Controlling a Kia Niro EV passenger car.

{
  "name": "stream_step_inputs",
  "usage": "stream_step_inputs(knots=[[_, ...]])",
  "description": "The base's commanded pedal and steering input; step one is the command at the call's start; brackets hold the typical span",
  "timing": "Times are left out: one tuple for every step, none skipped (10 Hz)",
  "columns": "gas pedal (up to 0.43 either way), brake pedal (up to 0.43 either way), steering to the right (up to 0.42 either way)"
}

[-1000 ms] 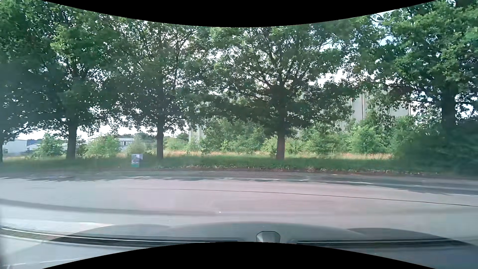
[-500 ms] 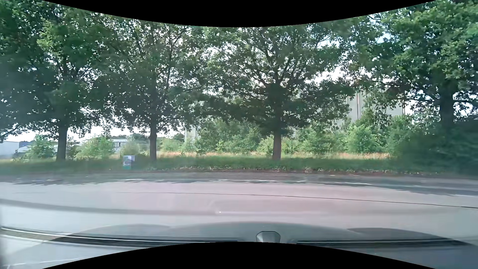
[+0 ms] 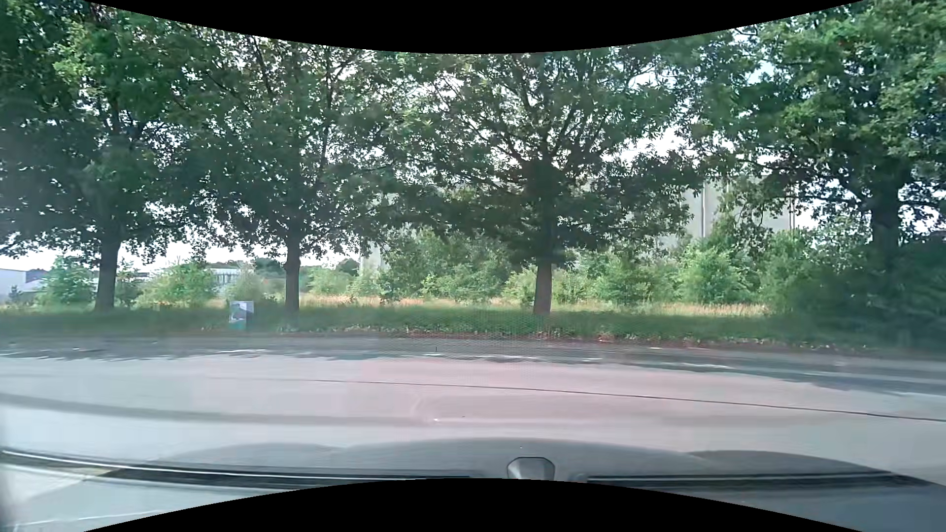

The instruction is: Follow the waypoints while adhering to traffic rules and regulations

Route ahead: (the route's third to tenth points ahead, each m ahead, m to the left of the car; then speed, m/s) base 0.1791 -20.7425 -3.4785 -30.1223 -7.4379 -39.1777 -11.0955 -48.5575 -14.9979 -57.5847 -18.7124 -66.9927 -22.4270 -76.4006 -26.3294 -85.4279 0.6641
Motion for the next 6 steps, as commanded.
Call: stream_step_inputs(knots=[[0.000, 0.128, 0.200], [0.000, 0.134, 0.202], [0.000, 0.140, 0.204], [0.000, 0.152, 0.205], [0.000, 0.171, 0.207], [0.000, 0.177, 0.210]])
